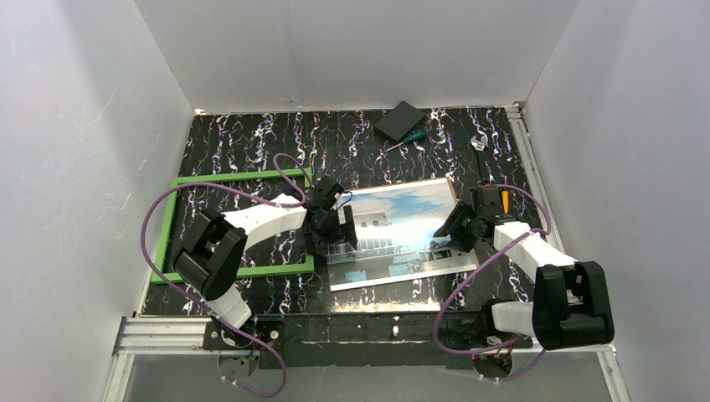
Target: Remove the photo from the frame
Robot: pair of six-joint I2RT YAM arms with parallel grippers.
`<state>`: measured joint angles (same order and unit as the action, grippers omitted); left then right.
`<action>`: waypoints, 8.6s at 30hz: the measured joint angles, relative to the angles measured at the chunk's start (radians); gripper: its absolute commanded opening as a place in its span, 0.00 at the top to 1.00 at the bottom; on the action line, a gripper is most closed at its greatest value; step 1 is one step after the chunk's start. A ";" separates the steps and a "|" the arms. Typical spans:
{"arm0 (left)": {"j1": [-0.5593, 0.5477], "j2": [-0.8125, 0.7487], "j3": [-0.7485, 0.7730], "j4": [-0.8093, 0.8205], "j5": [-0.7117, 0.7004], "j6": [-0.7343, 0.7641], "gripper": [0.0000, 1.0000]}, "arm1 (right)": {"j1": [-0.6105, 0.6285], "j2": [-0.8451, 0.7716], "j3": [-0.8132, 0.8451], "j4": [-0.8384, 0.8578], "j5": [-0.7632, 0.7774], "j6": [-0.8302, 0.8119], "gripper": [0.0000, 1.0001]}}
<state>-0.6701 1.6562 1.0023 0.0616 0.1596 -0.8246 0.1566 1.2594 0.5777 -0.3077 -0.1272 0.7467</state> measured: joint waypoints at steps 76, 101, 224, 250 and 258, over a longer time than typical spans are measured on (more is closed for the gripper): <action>0.029 -0.274 -0.139 0.026 0.144 -0.127 0.02 | 0.017 -0.027 0.203 -0.170 0.077 -0.203 0.03; -0.041 -0.143 -0.146 0.139 0.045 -0.102 0.02 | -0.143 0.218 0.262 -0.214 0.048 -0.276 0.07; -0.024 -0.169 -0.134 0.105 0.045 -0.365 1.00 | 0.682 -0.049 0.165 -0.089 0.159 -0.253 0.02; 0.008 -0.234 -0.293 0.132 0.101 -0.219 0.32 | 0.515 0.272 0.283 -0.032 0.068 -0.127 0.15; 0.008 -0.180 -0.303 0.266 0.177 -0.237 0.31 | 0.505 0.289 0.286 -0.024 0.047 -0.115 0.16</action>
<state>-0.6621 1.4761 0.6994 0.3279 0.3367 -1.0618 0.6617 1.5482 0.8642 -0.3321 -0.0803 0.6319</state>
